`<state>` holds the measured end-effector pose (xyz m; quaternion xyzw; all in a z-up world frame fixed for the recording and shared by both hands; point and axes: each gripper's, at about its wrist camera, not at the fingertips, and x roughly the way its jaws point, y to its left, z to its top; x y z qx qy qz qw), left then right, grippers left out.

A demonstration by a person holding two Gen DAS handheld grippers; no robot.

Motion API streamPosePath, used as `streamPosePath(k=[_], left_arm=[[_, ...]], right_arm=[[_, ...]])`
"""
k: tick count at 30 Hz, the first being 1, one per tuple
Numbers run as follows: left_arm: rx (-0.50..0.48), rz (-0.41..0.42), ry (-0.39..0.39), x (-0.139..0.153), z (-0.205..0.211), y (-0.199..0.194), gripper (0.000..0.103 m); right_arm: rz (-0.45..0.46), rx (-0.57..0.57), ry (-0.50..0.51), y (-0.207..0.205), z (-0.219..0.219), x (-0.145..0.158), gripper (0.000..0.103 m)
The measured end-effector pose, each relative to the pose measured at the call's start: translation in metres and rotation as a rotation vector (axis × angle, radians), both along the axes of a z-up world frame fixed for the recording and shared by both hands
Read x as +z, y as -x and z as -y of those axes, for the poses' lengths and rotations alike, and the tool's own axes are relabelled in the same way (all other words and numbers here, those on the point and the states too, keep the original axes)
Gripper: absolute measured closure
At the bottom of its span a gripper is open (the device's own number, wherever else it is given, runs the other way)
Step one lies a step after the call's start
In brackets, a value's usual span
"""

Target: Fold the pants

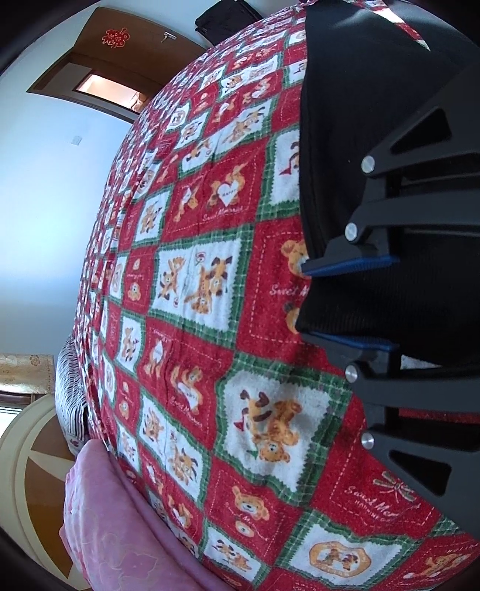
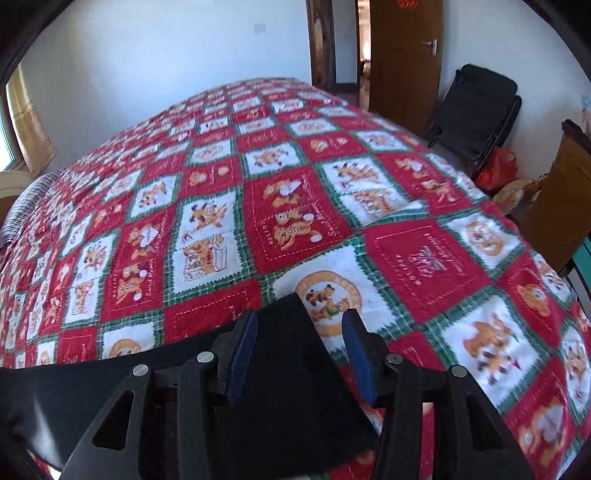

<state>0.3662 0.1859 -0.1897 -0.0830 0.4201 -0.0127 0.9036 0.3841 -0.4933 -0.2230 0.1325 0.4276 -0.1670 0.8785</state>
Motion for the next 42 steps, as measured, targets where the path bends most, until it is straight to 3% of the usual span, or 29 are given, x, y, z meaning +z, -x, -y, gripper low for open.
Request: streamPosePath(k=[2,8,9,10,11,12,15,27,42], left_arm=[[0.002,0.0,-0.01,0.0,0.002,0.0,0.068],[0.0,-0.001,0.0,-0.001,-0.001,0.0,0.065],[-0.002,0.001,0.001,-0.001,0.0,0.0,0.066],[-0.007,0.004,0.002,-0.001,0.0,0.0,0.069],[-0.01,0.007,0.003,-0.001,0.001,0.001,0.075],[-0.02,0.013,0.003,0.0,0.002,0.002,0.081],[-0.041,0.016,-0.006,0.002,0.005,0.002,0.088],[-0.053,0.087,0.08,0.021,-0.002,0.015,0.091],[-0.071,0.189,0.192,0.056,-0.013,0.05,0.091]], right_arm=[[-0.032,0.014,-0.017,-0.01,0.002,-0.009,0.044],[-0.051,0.049,0.02,-0.022,-0.001,-0.024,0.043],[-0.047,0.044,0.015,-0.022,0.001,-0.024,0.048],[-0.047,0.042,0.015,-0.021,0.002,-0.024,0.064],[-0.042,0.046,0.012,-0.021,0.002,-0.023,0.072],[-0.034,0.051,0.0,-0.02,0.003,-0.022,0.079],[-0.032,0.061,0.029,-0.017,-0.003,-0.017,0.097],[0.054,0.069,0.076,0.017,-0.017,0.028,0.099],[0.277,0.106,0.067,0.1,-0.026,0.078,0.099]])
